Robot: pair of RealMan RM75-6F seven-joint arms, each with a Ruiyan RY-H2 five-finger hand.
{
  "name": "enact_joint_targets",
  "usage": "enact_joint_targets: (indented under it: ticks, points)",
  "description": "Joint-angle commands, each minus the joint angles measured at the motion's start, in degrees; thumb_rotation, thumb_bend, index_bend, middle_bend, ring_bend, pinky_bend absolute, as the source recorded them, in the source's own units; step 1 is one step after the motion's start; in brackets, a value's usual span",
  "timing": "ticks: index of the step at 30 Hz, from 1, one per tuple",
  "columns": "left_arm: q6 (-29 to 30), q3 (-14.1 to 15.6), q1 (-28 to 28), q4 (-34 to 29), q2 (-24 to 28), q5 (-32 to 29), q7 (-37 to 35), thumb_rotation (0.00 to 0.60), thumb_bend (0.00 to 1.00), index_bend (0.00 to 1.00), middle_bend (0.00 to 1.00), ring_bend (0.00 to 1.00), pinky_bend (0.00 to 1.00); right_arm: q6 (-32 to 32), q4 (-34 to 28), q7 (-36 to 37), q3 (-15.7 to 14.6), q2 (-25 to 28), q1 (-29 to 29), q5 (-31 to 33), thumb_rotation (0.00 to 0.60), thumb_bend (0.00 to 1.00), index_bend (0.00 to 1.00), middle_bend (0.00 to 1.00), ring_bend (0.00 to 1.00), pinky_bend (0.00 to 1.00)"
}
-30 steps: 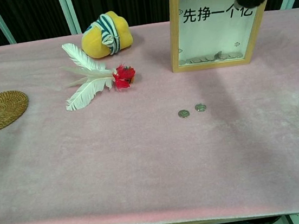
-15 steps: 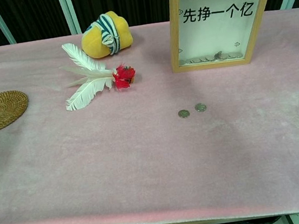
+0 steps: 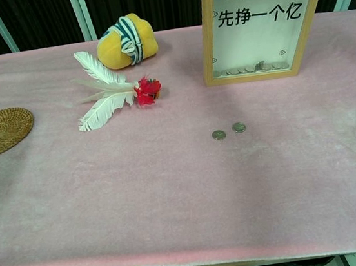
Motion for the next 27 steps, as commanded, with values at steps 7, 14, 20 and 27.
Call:
enact_joint_targets:
  ticks: [7,14,20,27]
  points:
    - [0.3,0.0,0.1,0.0,0.1,0.2,0.0,0.600,0.36,0.02,0.00,0.00,0.03,-0.4,2.3,2.2,-2.4,-1.1,0.8,-0.5,0.600,0.41,0.70,0.81,0.86,0.84]
    - [0.2,-0.1,0.1,0.1,0.1,0.0,0.0,0.600,0.36,0.02,0.00,0.00,0.03,-0.5,2.8,3.3,-3.7,-1.1,1.2,-0.8,0.600,0.41,0.70,0.81,0.86,0.84]
    - [0.1,0.0,0.1,0.1,0.0,-0.1,0.0,0.600,0.36,0.02,0.00,0.00,0.03,-0.6,2.7,4.4,-4.5,-0.9,1.4,-1.1,0.600,0.41,0.70,0.81,0.86,0.84]
    - [0.1,-0.1,0.1,0.2,0.0,-0.1,0.0,0.600,0.36,0.02,0.00,0.00,0.03,-0.6,2.6,5.3,-5.4,-0.9,1.5,-1.2,0.600,0.41,0.70,0.81,0.86,0.84]
